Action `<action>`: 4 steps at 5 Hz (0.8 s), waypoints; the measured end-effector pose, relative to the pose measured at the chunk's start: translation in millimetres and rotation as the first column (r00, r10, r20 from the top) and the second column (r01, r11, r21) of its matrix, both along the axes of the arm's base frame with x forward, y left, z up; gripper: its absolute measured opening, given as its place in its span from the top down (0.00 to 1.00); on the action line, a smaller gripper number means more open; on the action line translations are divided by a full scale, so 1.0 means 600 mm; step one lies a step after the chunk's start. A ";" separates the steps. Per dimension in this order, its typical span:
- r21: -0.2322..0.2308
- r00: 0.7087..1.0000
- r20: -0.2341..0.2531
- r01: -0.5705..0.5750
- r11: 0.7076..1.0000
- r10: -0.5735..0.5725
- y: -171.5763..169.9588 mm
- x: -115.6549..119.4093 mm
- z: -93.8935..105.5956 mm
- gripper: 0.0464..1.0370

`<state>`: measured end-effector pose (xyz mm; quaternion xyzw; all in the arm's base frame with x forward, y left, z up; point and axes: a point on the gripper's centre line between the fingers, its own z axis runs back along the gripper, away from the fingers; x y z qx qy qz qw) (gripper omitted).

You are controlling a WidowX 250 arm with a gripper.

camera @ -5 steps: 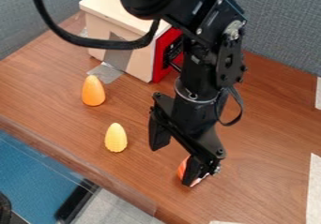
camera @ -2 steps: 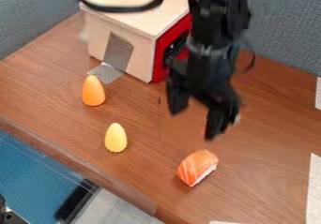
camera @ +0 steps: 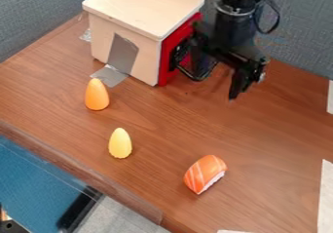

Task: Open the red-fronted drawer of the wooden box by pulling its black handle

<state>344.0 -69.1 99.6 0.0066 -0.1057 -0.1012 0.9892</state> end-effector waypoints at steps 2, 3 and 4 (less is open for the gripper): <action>0.073 0.997 0.019 -0.076 0.994 0.075 0.030 0.086 -0.047 0.04; 0.098 0.996 0.002 -0.091 0.991 0.091 0.045 0.112 -0.064 0.04; 0.126 0.994 0.010 -0.110 0.986 0.109 0.059 0.136 -0.073 0.04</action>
